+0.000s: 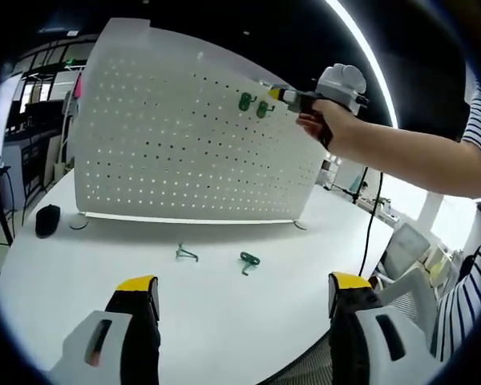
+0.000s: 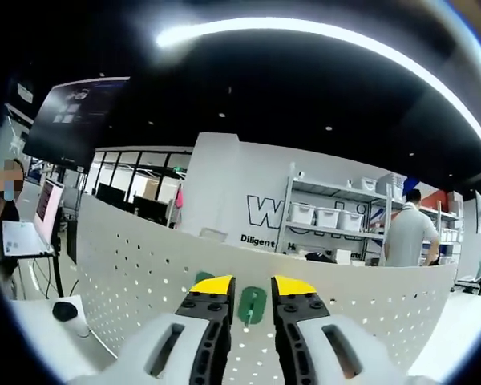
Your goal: Insert the hook assembly into the mounting plate slot until the hook locks in place.
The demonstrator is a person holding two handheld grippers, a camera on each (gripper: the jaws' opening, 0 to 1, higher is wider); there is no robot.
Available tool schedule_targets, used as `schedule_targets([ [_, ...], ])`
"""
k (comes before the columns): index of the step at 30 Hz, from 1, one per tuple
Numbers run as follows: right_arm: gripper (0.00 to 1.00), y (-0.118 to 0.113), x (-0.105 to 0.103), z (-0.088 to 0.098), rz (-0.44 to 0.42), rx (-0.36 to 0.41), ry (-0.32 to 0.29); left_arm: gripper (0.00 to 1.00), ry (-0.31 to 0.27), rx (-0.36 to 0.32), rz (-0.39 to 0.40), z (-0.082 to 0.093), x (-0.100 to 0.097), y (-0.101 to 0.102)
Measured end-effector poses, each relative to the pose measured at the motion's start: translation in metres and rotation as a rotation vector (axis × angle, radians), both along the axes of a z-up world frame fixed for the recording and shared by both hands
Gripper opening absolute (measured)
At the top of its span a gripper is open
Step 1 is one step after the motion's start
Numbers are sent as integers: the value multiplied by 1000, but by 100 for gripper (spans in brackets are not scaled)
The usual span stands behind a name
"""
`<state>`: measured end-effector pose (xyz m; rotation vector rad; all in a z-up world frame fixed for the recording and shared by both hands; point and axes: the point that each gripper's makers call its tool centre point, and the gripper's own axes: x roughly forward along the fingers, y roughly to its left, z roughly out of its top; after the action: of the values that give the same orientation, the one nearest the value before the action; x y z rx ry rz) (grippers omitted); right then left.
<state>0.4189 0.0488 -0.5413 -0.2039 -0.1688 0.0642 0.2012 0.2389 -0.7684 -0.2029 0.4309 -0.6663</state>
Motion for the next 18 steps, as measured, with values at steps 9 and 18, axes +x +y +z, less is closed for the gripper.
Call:
schedule_targets([
  [9,16,1,-25,-11,39,-36,51,89,-6,13,-23,0,-3,-3],
  [18,17,4,-50,-36,79,-61,122,89,-7,25,-30,-2,-4,-3],
])
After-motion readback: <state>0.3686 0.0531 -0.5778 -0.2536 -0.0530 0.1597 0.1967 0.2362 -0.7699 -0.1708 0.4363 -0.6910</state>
